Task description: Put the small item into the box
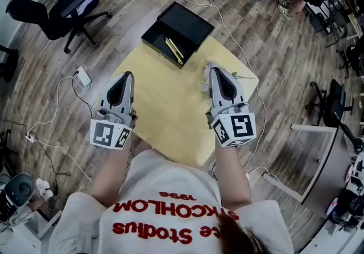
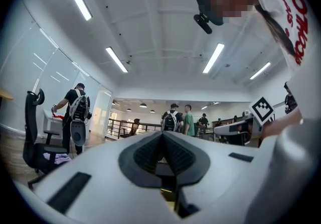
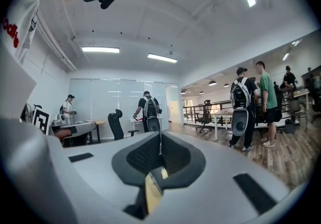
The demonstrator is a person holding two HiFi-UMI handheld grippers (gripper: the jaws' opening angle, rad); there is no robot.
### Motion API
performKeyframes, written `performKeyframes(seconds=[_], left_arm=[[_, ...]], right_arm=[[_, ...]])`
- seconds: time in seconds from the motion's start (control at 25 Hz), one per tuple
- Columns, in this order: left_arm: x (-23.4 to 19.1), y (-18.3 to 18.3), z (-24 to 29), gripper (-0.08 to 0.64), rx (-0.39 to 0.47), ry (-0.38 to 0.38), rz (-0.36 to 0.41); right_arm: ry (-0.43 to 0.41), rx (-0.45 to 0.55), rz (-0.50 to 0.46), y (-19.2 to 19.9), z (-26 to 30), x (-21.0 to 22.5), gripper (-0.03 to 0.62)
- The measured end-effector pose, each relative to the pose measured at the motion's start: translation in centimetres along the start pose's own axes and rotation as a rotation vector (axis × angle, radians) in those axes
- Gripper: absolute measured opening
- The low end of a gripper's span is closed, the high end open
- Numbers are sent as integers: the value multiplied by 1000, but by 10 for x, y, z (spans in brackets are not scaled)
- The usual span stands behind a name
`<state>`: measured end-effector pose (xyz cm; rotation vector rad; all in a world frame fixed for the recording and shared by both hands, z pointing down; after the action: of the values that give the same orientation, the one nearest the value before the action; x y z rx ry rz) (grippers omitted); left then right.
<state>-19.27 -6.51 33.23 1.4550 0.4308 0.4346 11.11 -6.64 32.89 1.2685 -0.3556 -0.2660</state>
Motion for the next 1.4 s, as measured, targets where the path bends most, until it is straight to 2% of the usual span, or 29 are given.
performKeyframes(seconds=[0.24,0.4,0.64,0.96,1.12,1.4], left_arm=[[10,-4,-18,2,2,10,2],[17,-9,-15,2,9,47,15],[38,-11,7,2,14,150,32],[79,-7,41,2,6,310,20],[94,-9,52,2,6,362,24],[102,-7,53,2,2,390,19]], right_arm=[[57,38,11,3,-37,-7,9],[115,65,27,4,-59,-3,9],[204,65,51,15,-91,14,9],[380,62,79,32,-151,31,9],[412,67,96,34,-168,36,8],[442,80,84,30,-176,33,3]])
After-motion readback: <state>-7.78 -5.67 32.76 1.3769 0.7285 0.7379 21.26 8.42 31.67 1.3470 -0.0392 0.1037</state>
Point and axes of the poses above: the fingertips, and each gripper's own axes: z forward along the fingers, x to its right, y out of its underside, the point moved 9 cm from there along -z, backward along the fingers, and after that the axes turned 11 degrees about -x, right-handed, at the moved point
